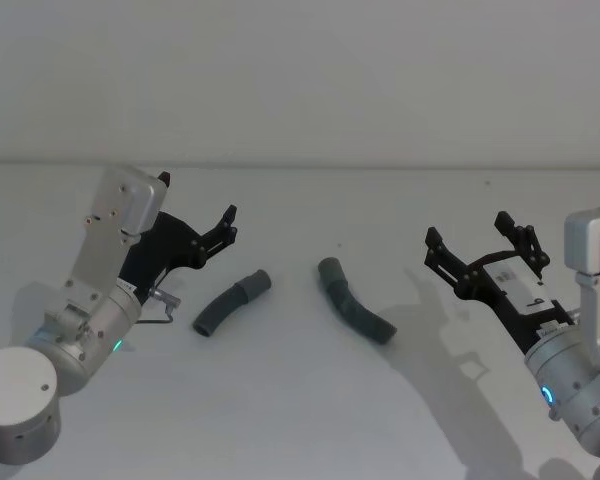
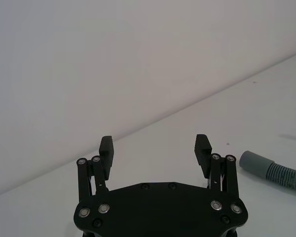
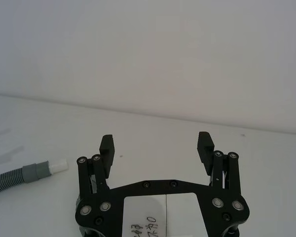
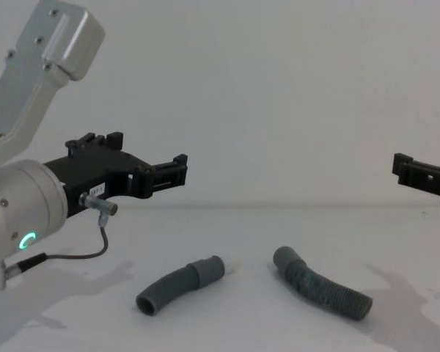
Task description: Use both hands to pick up one end of the pipe from the table, align the ends, and insert them.
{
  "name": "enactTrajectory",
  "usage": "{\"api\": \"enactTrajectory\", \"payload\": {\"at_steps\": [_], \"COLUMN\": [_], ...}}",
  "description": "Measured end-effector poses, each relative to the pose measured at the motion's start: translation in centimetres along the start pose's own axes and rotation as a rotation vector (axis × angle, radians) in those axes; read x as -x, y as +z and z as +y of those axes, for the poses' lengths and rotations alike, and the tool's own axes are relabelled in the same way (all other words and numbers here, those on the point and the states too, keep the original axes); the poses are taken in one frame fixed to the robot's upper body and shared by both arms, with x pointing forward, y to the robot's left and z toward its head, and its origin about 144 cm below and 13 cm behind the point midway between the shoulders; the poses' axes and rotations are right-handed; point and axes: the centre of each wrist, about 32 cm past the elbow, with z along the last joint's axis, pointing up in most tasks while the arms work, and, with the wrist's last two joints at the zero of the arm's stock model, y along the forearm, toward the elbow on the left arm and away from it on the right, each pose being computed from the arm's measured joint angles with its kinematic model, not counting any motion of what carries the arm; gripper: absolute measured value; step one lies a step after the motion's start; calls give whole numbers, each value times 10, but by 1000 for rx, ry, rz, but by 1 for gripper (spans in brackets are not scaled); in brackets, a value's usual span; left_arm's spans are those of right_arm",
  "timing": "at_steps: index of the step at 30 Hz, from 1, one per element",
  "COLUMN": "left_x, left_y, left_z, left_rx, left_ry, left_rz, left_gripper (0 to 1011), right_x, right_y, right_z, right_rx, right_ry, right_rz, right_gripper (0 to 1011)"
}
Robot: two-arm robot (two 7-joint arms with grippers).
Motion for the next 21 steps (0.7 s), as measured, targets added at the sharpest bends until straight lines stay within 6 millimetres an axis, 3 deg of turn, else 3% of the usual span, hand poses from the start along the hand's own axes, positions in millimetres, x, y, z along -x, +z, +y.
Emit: {"api": "enactTrajectory", "payload": {"at_steps": [21], "left_x": [0], "left_y": [0], "left_z": [0], "left_rx": [0], "left_ry": [0], "left_rz": [0], "left_gripper": [1001], "right_x": [0], "right_y": [0], "right_z": [0], "right_rx": [0], "right_ry": [0], "right_rz": [0], "right_gripper": [1000]}}
